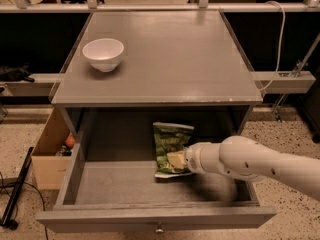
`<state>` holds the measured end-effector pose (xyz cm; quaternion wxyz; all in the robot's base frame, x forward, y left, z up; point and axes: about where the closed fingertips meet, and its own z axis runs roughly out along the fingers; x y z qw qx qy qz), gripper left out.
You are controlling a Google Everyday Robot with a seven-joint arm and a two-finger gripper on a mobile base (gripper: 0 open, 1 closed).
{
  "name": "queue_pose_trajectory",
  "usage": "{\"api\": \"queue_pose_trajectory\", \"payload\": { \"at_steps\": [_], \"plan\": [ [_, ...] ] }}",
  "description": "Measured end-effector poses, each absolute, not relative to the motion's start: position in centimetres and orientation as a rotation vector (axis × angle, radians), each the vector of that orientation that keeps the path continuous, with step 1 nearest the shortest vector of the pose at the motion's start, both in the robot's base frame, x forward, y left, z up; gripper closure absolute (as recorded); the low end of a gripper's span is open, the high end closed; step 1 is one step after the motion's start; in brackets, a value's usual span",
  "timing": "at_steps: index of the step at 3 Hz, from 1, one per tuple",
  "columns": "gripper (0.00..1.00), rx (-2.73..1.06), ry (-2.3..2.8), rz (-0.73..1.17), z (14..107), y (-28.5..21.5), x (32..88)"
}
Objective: Pick green jalapeno chip bag from top drawer and place on counter
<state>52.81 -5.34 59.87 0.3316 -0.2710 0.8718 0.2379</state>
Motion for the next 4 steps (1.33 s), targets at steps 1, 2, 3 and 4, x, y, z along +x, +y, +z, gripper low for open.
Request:
{"api": "queue_pose_trajectory", "payload": {
  "at_steps": [1, 2, 3, 4],
  "plan": [
    [1.0, -0.712, 2.285, 0.621, 59.9, -5.3, 52.8],
    [1.0, -0.724, 2.31, 0.618, 60.0, -5.3, 52.7],
    [1.0, -0.712, 2.336, 0.567, 63.2, -7.8, 52.7],
    [1.0, -0.714, 2.315, 0.511, 69.0, -11.5, 51.8]
  ]
}}
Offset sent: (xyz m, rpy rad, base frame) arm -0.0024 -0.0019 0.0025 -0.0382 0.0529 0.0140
